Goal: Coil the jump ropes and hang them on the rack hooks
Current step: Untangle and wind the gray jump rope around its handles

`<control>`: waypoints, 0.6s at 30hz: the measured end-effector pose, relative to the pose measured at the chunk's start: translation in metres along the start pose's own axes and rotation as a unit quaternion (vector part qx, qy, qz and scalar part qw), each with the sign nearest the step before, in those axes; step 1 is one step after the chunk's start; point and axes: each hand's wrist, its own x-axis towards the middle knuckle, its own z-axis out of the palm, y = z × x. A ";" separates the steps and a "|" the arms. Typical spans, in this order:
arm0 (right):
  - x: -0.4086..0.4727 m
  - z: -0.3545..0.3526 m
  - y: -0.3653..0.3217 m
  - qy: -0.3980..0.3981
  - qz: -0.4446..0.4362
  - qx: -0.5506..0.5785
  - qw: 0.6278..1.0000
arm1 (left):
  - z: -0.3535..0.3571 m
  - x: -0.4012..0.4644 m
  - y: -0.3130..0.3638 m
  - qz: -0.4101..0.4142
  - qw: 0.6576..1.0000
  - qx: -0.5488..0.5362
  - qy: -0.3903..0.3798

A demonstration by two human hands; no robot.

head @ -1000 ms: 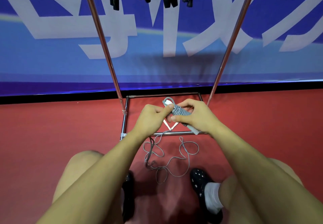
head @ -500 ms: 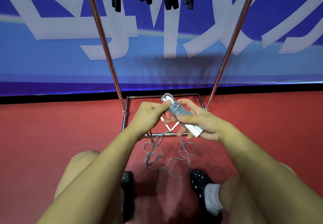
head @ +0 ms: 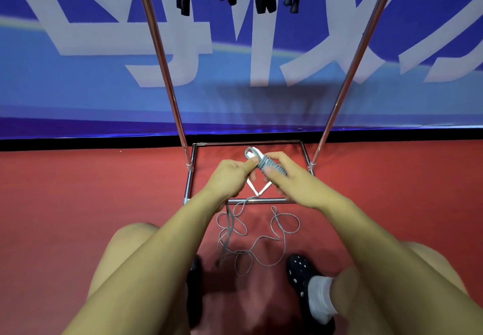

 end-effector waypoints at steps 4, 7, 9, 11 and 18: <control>0.004 -0.005 0.002 -0.001 0.035 0.096 0.995 | 0.001 -0.002 0.002 -0.008 0.999 -0.025 -0.020; 0.004 -0.006 0.000 0.031 0.018 0.041 0.999 | 0.001 -0.005 0.004 -0.025 0.998 -0.036 -0.042; 0.003 -0.006 0.002 0.040 0.010 0.026 0.999 | 0.002 -0.008 0.006 -0.025 0.998 -0.025 -0.048; 0.002 -0.007 0.005 0.035 0.000 0.031 0.999 | 0.004 -0.011 0.008 -0.017 0.999 -0.009 -0.044; -0.007 -0.021 -0.005 0.016 0.048 0.085 0.995 | 0.000 -0.008 0.003 0.044 0.998 0.024 -0.048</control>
